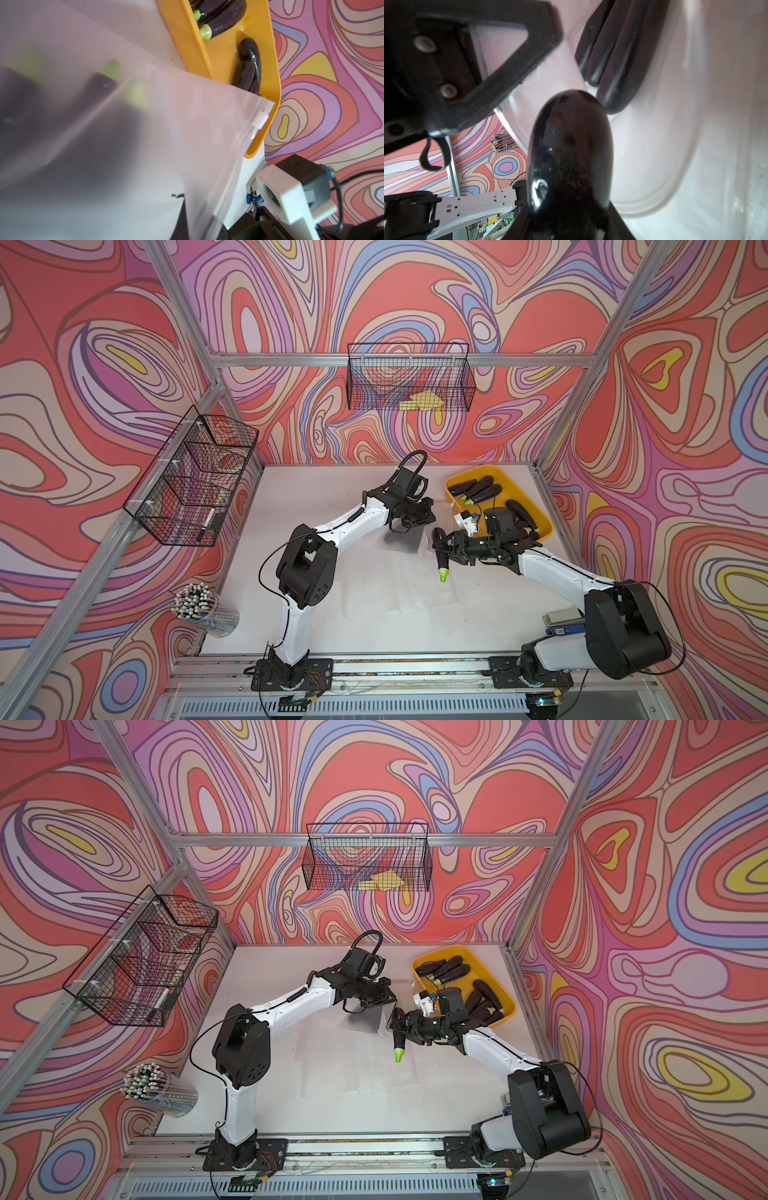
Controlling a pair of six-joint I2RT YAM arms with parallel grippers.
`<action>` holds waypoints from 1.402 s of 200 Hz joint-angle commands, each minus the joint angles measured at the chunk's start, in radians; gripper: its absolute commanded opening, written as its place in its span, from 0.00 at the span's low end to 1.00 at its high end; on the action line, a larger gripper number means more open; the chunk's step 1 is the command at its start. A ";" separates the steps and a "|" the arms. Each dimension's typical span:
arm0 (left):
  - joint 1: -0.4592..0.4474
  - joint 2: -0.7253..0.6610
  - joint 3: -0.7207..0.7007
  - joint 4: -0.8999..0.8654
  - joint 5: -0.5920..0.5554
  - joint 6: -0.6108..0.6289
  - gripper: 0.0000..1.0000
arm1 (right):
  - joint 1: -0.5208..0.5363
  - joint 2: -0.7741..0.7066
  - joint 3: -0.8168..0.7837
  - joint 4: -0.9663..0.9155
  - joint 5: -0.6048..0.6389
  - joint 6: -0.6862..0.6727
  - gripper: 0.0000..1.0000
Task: Place the eggplant in a zip-top bag and seal the zipper
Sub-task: Place the eggplant in the zipper food storage bag.
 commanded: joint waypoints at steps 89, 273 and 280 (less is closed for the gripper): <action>-0.029 -0.111 -0.092 -0.037 -0.024 0.025 0.00 | 0.030 0.160 0.214 -0.053 0.324 0.198 0.33; 0.045 -0.084 -0.077 0.034 0.018 -0.117 0.00 | 0.173 0.049 0.442 -0.407 0.471 0.071 0.72; 0.050 -0.082 -0.078 0.035 0.020 -0.118 0.00 | 0.173 0.027 0.454 -0.426 0.475 0.051 0.71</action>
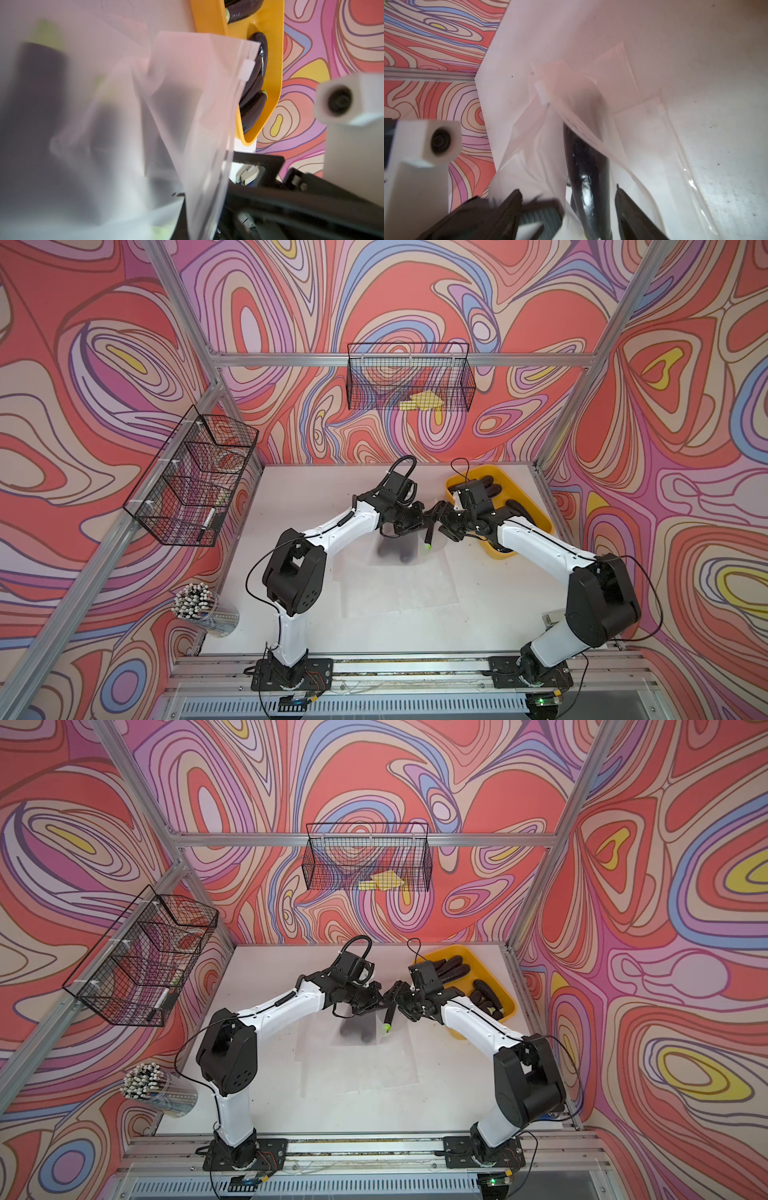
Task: Place the eggplant in a zip-top bag and seal the zipper
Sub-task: Place the eggplant in the zipper food storage bag, then adjust the zipper food storage bag in the zipper food storage bag.
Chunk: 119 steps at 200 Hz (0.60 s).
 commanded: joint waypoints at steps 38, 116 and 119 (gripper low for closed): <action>0.018 -0.001 0.020 0.049 -0.015 -0.004 0.00 | -0.031 -0.107 0.023 -0.176 0.092 -0.213 0.54; 0.027 -0.069 -0.022 0.049 -0.010 0.009 0.00 | -0.036 0.081 0.040 -0.013 0.098 -0.376 0.36; 0.028 -0.072 -0.024 0.049 -0.010 0.009 0.00 | -0.037 0.083 0.039 -0.012 0.102 -0.376 0.34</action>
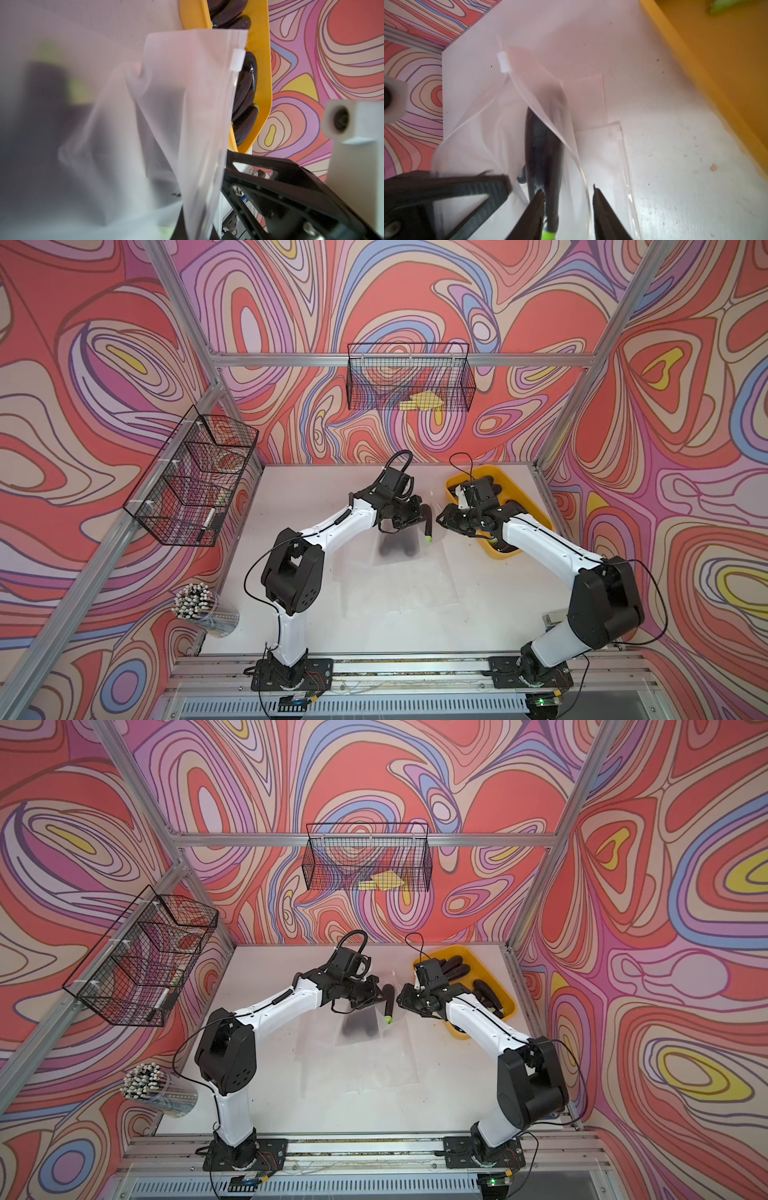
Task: Place the eggplant in a zip-top bag and seal the zipper
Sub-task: Adjust the zipper food storage bag in the zipper food storage bag.
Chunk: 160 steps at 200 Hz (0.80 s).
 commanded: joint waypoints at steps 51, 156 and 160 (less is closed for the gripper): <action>0.026 -0.107 -0.014 -0.043 -0.029 0.055 0.00 | 0.013 -0.008 0.064 0.068 -0.074 -0.033 0.00; 0.146 -0.319 0.094 -0.230 -0.182 0.171 0.00 | 0.129 0.053 0.387 0.043 -0.199 -0.006 0.00; 0.146 -0.325 0.103 -0.241 -0.192 0.178 0.00 | 0.131 0.060 0.392 0.047 -0.206 -0.005 0.00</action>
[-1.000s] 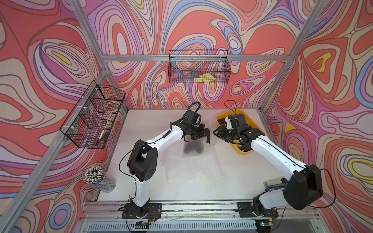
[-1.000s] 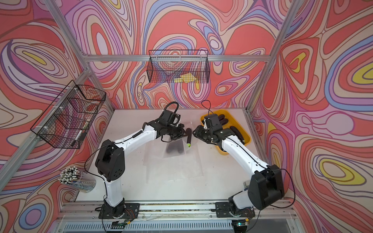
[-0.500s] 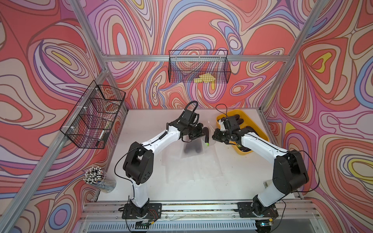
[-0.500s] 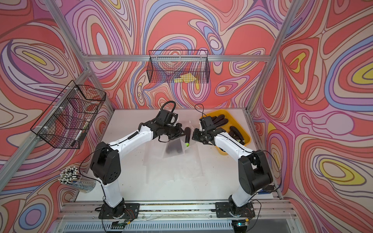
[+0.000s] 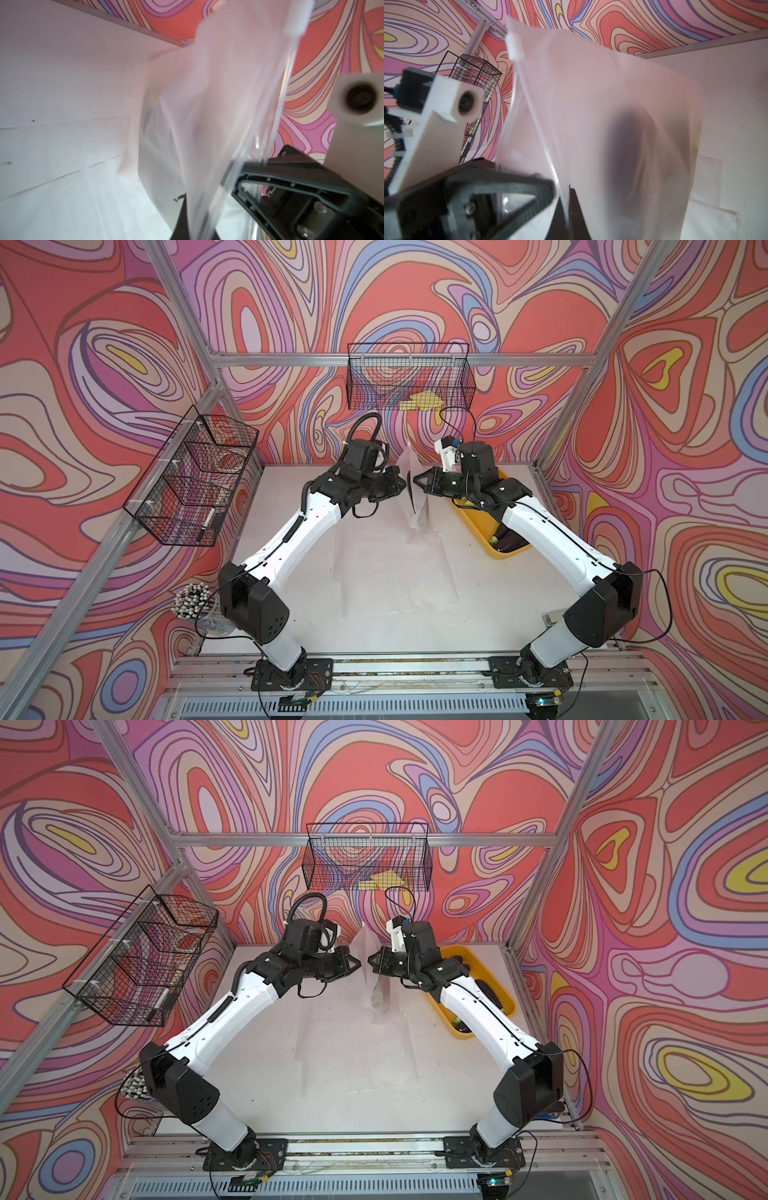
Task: Place the eggplant in a zip-top bag and seal the zipper
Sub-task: Adjust the zipper food storage bag in the zipper food storage bag.
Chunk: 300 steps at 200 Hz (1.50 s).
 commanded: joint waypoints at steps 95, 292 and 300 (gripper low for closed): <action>-0.086 0.087 0.102 -0.188 -0.051 0.033 0.00 | -0.005 0.101 -0.148 0.232 -0.251 0.184 0.02; 0.126 0.232 -0.114 0.360 0.278 0.472 0.81 | -0.104 0.086 -0.473 0.152 -0.067 -0.375 0.06; 0.131 0.260 -0.105 0.362 0.276 0.570 0.81 | -0.104 0.074 -0.483 0.160 -0.056 -0.409 0.06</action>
